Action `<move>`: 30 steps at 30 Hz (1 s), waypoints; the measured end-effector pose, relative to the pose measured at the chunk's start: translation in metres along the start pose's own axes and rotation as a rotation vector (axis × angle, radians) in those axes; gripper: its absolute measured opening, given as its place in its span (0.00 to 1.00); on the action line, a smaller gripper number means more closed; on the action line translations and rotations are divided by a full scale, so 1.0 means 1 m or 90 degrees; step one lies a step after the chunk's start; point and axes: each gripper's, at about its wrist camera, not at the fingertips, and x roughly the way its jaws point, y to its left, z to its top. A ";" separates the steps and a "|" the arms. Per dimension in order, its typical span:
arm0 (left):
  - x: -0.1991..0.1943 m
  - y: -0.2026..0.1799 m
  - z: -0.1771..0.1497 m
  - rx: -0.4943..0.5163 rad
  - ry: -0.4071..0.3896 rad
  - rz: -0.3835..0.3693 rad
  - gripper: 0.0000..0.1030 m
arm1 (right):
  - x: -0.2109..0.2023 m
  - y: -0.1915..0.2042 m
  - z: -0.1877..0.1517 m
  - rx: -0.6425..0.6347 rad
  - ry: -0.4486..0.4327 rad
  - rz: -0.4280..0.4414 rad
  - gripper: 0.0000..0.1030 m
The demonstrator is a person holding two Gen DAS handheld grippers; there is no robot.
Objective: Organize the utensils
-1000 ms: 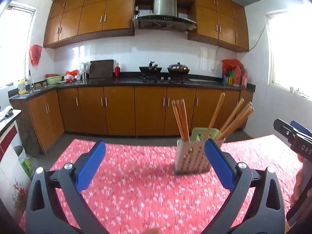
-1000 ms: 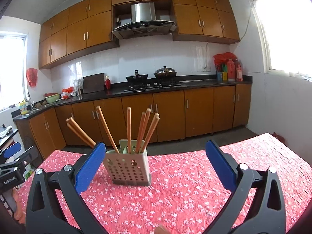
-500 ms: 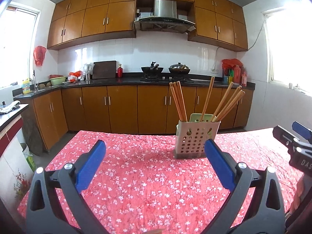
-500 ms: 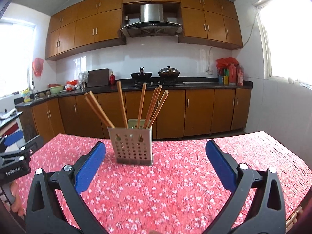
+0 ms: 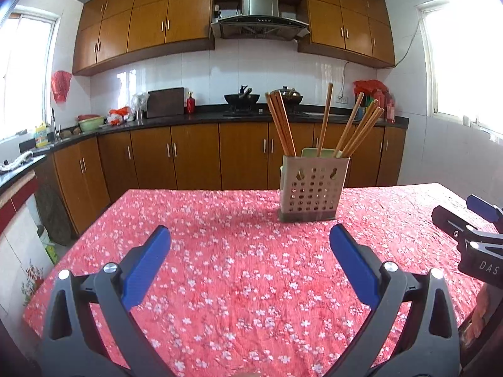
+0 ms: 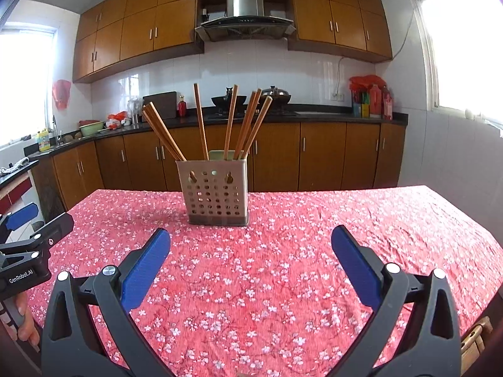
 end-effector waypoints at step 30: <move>0.006 0.001 -0.011 -0.008 0.017 -0.006 0.96 | 0.006 -0.006 -0.016 0.016 0.031 0.001 0.98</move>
